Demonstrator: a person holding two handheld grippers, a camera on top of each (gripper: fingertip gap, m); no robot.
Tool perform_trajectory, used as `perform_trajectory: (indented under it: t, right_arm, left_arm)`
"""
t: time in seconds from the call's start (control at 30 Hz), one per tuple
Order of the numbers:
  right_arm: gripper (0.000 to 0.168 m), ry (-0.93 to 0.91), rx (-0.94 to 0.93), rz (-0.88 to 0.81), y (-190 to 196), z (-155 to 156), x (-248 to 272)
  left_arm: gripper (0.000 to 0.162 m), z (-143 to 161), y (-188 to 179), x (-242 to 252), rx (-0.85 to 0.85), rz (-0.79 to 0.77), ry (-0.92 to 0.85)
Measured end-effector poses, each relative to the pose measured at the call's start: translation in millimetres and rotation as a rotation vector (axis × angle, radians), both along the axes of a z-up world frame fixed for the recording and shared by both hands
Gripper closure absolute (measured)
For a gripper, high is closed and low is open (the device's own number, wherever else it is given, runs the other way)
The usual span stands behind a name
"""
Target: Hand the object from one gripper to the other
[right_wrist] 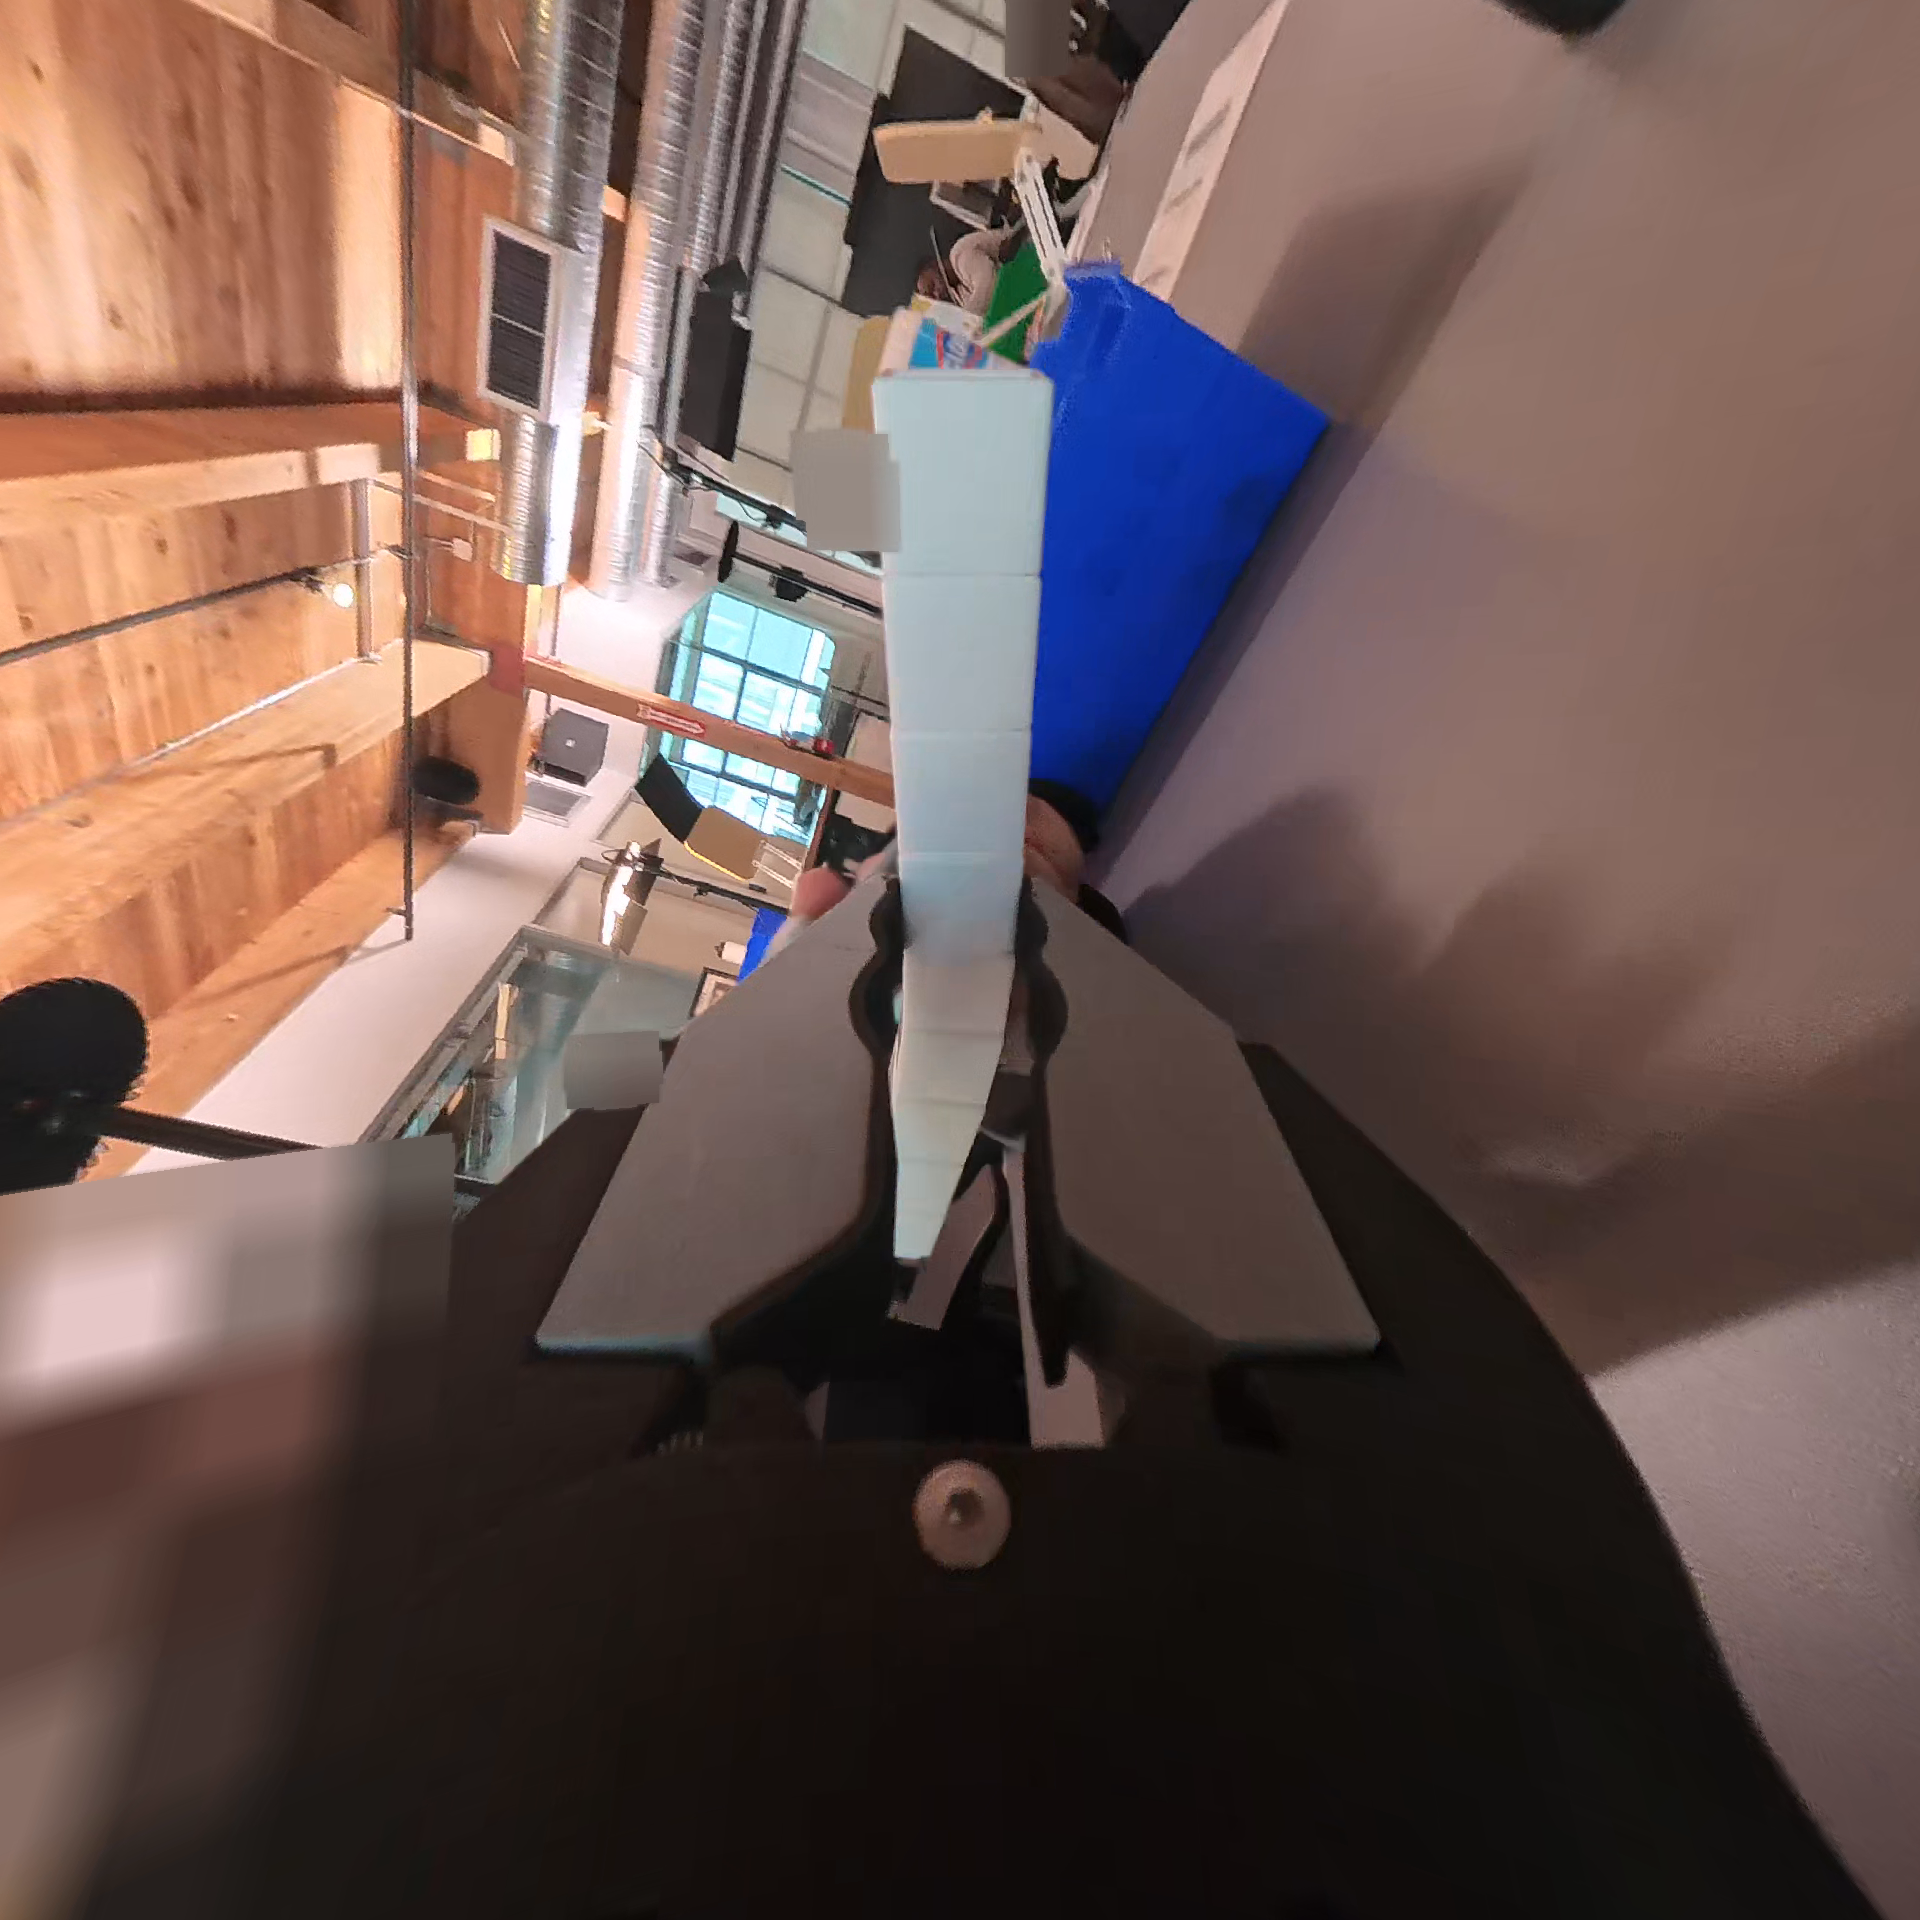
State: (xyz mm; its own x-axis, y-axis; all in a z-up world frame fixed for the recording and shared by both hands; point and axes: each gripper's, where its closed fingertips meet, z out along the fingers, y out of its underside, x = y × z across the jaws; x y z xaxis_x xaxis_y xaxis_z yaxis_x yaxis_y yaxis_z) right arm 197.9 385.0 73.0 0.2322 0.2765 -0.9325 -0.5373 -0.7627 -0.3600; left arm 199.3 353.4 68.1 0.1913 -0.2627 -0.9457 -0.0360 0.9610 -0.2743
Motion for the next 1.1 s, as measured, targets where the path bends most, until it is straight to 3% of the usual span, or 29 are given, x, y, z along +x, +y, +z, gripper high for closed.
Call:
perform_trajectory:
  t: [0.07,0.13,0.23,0.33,0.43,0.5,0.6,0.7,0.9,1.0,1.1]
  right_arm:
    - [0.148,-0.013,-0.006,0.016,1.7,-5.3,-7.8]
    - [0.142,-0.058,0.012,0.013,3.5,-8.3,-8.8]
    - [0.122,-0.301,0.073,-0.082,9.3,-17.1,14.2]
    - [0.108,-0.493,0.26,-0.174,8.9,4.1,36.7]
    - [0.095,-0.652,0.477,-0.118,-5.3,23.9,26.7]
    - [0.096,-0.743,0.572,0.004,-19.7,20.2,6.3]
    - [0.104,-0.956,0.569,0.053,-14.5,-6.6,-2.9]
    - [0.145,-0.978,0.579,0.175,-20.5,-24.2,-24.4]
    - [0.149,-0.795,0.442,0.174,-25.9,-22.8,-35.6]
    - [0.15,-0.778,0.388,0.084,-38.7,-5.0,-27.9]
    - [0.15,-0.884,0.354,-0.07,-63.1,28.3,1.8]
  left_arm:
    - [0.14,-1.0,-10.5,-1.4,0.028,-0.033,0.005]
    - [0.142,2.2,-5.3,-1.1,-0.171,-0.058,0.039]
    - [0.142,17.3,15.5,-7.0,-0.628,-0.168,0.059]
    - [0.142,33.5,29.2,-15.8,-1.083,-0.368,0.072]
    - [0.142,41.8,40.7,-18.8,-1.472,-0.556,0.091]
    - [0.142,33.7,39.5,-16.7,-1.632,-0.617,0.192]
    - [0.142,25.4,24.2,-15.9,-1.786,-0.718,0.34]
    - [0.142,20.0,19.3,-11.6,-1.866,-0.746,0.388]
    - [0.14,25.7,19.2,-11.6,-1.874,-0.757,0.356]
    - [0.102,25.3,26.8,-10.0,-1.907,-0.736,0.335]
    - [0.112,26.2,30.3,-12.2,-1.896,-0.739,0.321]
